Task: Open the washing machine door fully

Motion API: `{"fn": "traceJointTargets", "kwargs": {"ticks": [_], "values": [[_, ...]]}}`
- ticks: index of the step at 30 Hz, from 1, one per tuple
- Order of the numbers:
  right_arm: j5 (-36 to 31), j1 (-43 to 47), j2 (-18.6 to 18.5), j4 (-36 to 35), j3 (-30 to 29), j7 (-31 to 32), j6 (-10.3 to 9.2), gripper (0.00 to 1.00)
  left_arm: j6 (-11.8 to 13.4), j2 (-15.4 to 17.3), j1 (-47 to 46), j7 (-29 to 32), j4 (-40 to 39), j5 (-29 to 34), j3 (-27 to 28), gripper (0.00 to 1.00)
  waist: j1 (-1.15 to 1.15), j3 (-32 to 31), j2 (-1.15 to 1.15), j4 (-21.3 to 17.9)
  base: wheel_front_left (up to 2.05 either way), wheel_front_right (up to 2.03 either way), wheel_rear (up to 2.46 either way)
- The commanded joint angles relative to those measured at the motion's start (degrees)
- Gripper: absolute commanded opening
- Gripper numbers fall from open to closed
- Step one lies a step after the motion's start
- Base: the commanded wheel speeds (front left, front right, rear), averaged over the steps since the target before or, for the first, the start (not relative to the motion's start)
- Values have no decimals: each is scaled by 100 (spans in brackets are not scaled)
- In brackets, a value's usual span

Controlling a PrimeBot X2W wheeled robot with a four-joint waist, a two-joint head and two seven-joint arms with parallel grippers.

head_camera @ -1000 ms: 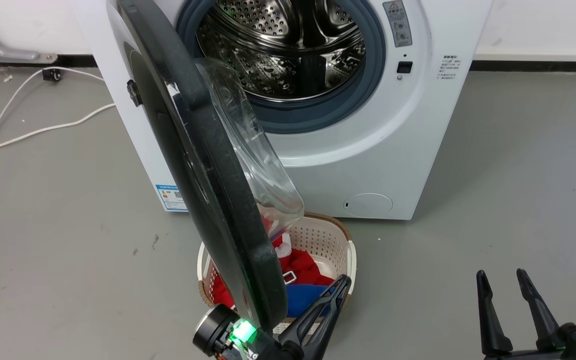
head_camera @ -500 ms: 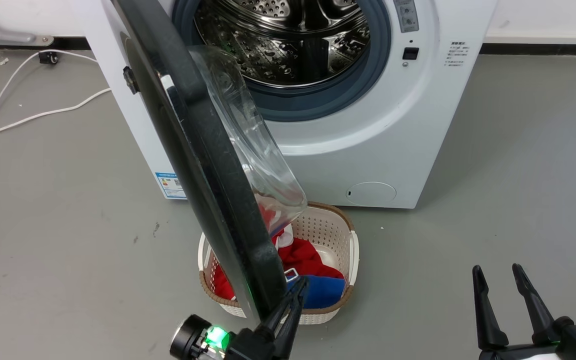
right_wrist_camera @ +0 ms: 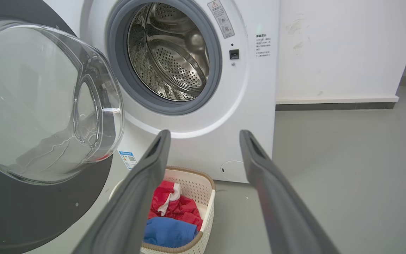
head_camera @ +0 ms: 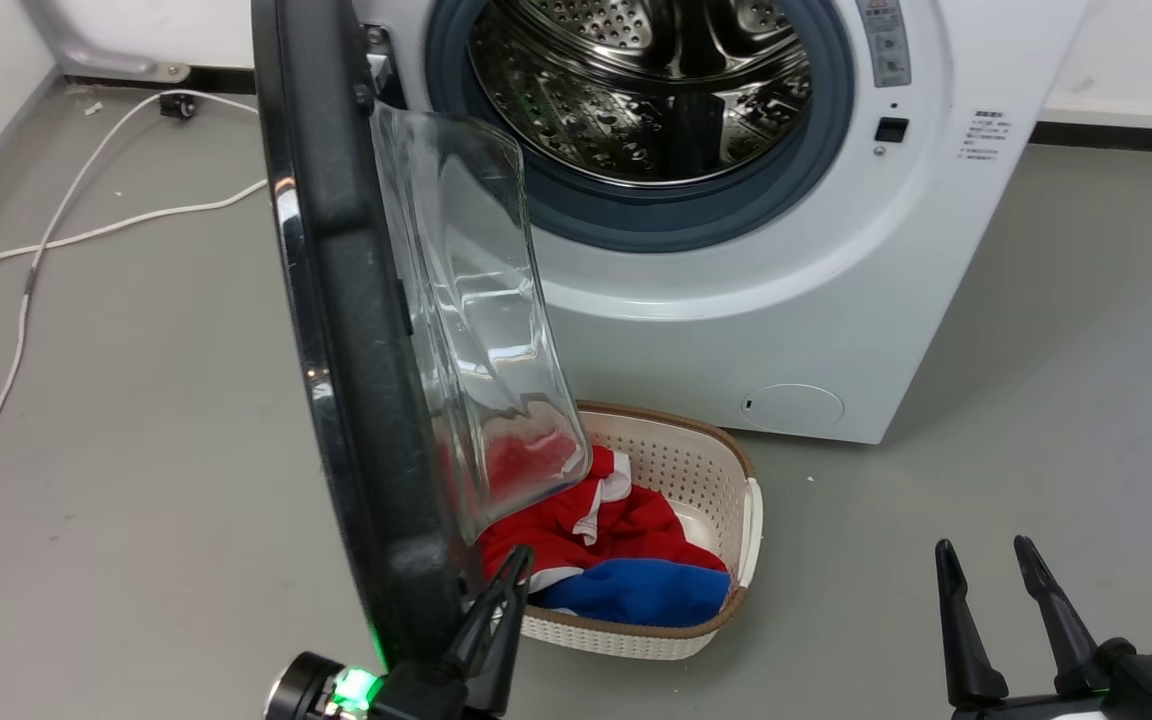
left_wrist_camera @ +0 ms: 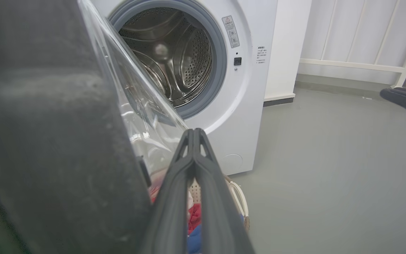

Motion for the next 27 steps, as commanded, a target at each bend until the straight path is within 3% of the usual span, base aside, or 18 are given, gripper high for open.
{"fn": "traceJointTargets", "kwargs": {"ticks": [1,21,27], "values": [[16,31,12,8,6,-12,-1,100,76,81,4,4,11,-29,159,0,0,-1,0,37,0,0,0],[-4,-65,11,-20,-14,-12,-1,100,697,304,424,7,-339,-286,1725,0,0,129,0,295,0,0,0],[-39,-134,11,-39,-11,-12,-1,100,756,313,399,8,-262,-447,2176,0,0,212,0,267,0,0,0]]}}
